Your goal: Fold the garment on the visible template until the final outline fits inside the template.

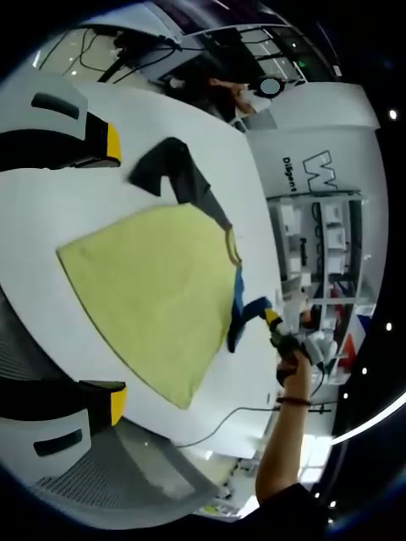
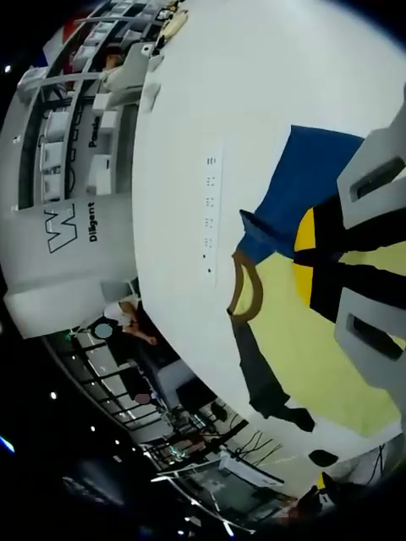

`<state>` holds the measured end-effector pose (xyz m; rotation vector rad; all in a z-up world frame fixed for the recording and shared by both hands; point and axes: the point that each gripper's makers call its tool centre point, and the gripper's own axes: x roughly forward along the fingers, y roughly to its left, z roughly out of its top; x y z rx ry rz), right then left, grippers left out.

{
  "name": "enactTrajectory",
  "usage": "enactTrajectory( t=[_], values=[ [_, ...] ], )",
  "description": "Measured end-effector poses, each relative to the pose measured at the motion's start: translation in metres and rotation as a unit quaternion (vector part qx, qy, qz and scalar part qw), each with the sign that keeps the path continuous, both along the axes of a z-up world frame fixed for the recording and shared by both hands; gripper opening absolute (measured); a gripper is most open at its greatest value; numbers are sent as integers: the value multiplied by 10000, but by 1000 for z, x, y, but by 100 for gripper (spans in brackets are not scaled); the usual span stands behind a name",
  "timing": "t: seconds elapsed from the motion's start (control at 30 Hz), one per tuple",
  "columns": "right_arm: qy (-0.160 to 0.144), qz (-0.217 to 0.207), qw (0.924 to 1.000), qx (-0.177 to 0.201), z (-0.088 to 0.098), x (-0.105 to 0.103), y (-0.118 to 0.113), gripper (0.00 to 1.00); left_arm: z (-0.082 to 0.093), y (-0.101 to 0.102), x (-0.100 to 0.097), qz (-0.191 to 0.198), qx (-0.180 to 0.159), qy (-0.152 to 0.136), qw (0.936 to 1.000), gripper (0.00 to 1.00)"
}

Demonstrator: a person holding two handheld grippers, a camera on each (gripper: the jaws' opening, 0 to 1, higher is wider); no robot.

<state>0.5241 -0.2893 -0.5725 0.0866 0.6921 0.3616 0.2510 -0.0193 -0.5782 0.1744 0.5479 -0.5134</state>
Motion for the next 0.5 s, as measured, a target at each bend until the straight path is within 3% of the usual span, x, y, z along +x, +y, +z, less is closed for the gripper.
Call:
enactTrajectory(
  t=[0.5],
  values=[
    [-50,386,9992,-39,-1,1,58,0,0,1,0,-18,17,-16,10000,99]
  ],
)
